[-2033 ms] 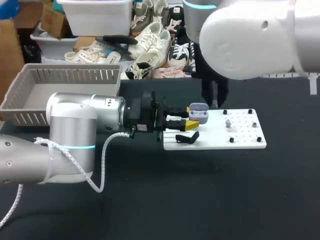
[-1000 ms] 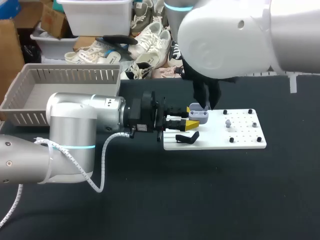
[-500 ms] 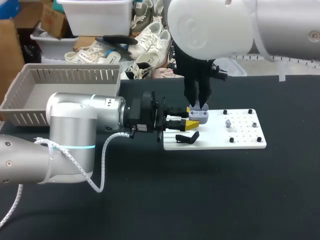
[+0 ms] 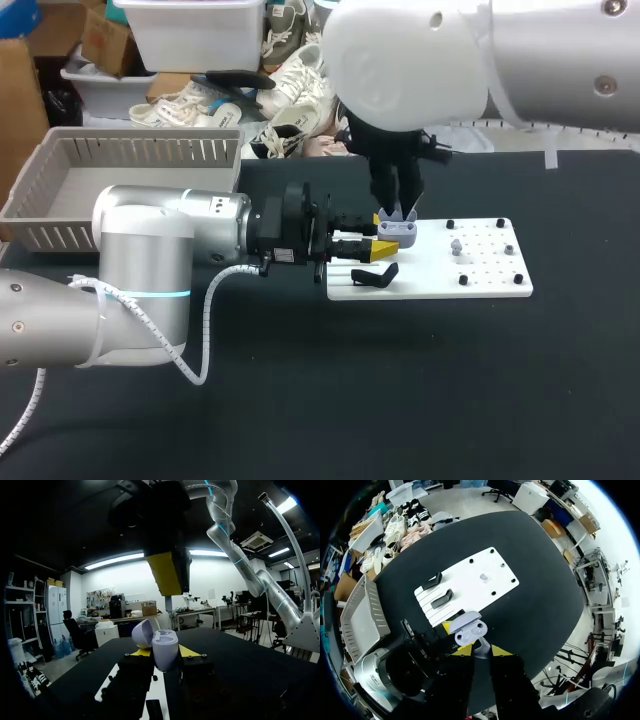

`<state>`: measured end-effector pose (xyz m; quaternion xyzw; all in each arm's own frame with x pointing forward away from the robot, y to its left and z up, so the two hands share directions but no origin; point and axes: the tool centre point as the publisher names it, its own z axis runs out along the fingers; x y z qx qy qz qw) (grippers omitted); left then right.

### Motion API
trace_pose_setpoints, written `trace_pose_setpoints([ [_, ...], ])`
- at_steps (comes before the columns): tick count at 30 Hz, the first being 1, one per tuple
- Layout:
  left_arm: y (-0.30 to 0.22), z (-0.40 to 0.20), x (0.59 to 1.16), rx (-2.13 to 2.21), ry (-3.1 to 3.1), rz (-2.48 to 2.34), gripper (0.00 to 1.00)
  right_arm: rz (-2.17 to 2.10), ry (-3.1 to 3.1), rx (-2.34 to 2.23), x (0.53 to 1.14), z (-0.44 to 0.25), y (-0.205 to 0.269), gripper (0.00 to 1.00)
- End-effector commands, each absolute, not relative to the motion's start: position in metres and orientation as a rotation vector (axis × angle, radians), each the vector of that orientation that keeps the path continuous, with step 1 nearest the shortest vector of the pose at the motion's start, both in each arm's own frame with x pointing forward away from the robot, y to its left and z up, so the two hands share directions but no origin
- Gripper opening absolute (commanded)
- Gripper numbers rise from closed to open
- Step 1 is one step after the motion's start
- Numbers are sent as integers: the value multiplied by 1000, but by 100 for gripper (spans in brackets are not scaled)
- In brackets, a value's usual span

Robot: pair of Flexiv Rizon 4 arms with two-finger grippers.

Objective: Pick up each earbud case from the left stands, insert the matching earbuds, close the lid, and place the case in the box.

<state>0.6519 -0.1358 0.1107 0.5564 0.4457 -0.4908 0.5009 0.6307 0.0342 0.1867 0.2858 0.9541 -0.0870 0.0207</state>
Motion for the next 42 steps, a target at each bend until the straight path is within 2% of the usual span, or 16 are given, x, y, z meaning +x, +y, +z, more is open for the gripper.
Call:
trace_pose_setpoints([
  [1,-136,111,650,1341,1079,-1181,0,-275,2938,901,627,183,32,0],
  [42,-136,111,650,1341,1079,-1181,0,-244,2940,943,636,165,28,0],
])
